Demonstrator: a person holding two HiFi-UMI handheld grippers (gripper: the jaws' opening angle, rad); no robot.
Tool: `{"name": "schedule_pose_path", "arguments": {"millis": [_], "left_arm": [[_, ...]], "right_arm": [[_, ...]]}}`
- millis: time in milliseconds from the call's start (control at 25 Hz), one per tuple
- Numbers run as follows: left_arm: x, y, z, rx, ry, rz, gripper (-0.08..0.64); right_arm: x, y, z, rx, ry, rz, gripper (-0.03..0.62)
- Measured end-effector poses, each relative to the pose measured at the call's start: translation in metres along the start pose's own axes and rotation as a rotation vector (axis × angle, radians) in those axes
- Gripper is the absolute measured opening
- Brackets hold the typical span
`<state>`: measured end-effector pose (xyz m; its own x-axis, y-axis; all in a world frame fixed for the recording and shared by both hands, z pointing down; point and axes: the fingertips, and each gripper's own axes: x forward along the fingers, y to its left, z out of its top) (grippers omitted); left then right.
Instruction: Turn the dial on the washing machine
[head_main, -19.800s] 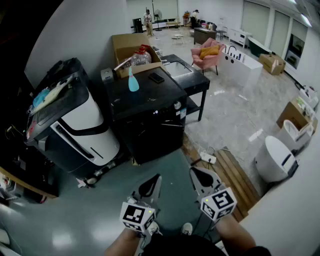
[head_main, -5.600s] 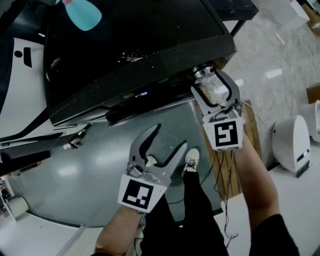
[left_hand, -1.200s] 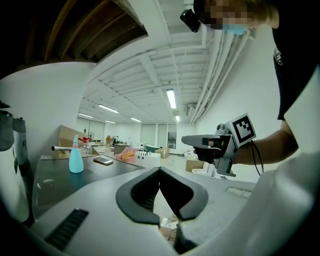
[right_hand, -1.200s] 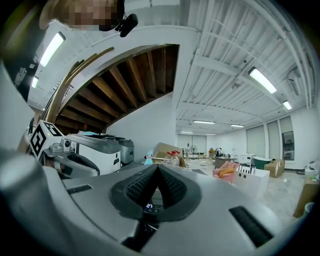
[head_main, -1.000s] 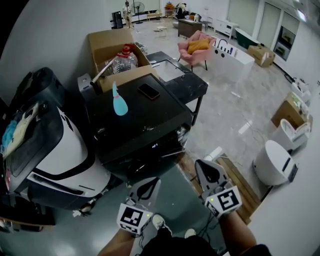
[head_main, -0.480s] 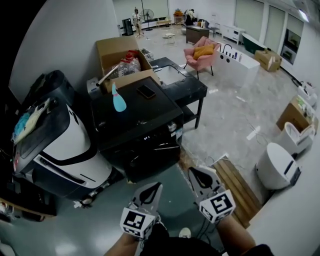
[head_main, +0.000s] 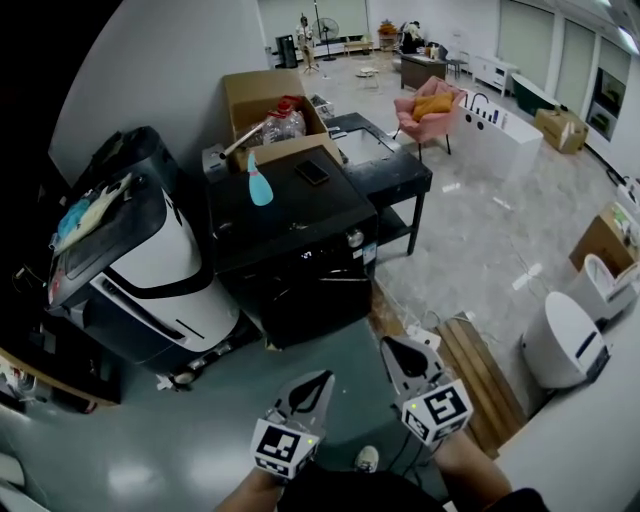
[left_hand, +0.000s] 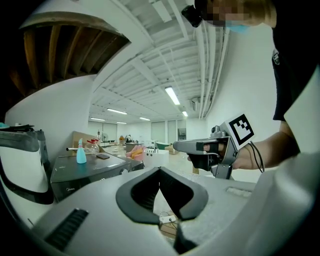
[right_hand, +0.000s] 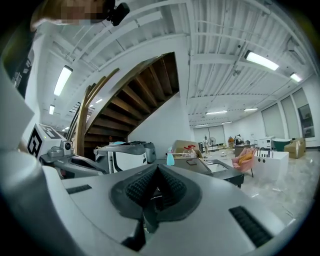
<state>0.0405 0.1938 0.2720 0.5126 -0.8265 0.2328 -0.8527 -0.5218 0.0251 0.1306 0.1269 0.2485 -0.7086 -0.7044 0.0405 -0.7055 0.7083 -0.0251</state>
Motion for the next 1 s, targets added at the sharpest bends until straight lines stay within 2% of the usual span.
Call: {"name": "schedule_pose_path", "arguments": {"millis": [240, 440, 680, 1000], "left_arm": [[-0.020, 0.002, -0.002, -0.010, -0.006, 0.021, 0.005], [-0.044, 0.020, -0.007, -0.016, -0.009, 0.024, 0.005], [-0.075, 0.047, -0.016, -0.027, -0.011, -0.005, 0.005], [-0.112, 0.074, -0.025, -0.041, -0.030, -0.075, 0.005]], "right_arm": [[0.002, 0.025, -0.001, 0.005, 0.012, 0.028, -0.003], [0.013, 0.051, -0.004, 0.016, 0.015, 0.024, -0.003], [0.026, 0.090, -0.005, 0.010, 0.026, -0.010, -0.003], [0.023, 0.135, -0.013, 0.005, 0.054, -0.099, -0.003]]}}
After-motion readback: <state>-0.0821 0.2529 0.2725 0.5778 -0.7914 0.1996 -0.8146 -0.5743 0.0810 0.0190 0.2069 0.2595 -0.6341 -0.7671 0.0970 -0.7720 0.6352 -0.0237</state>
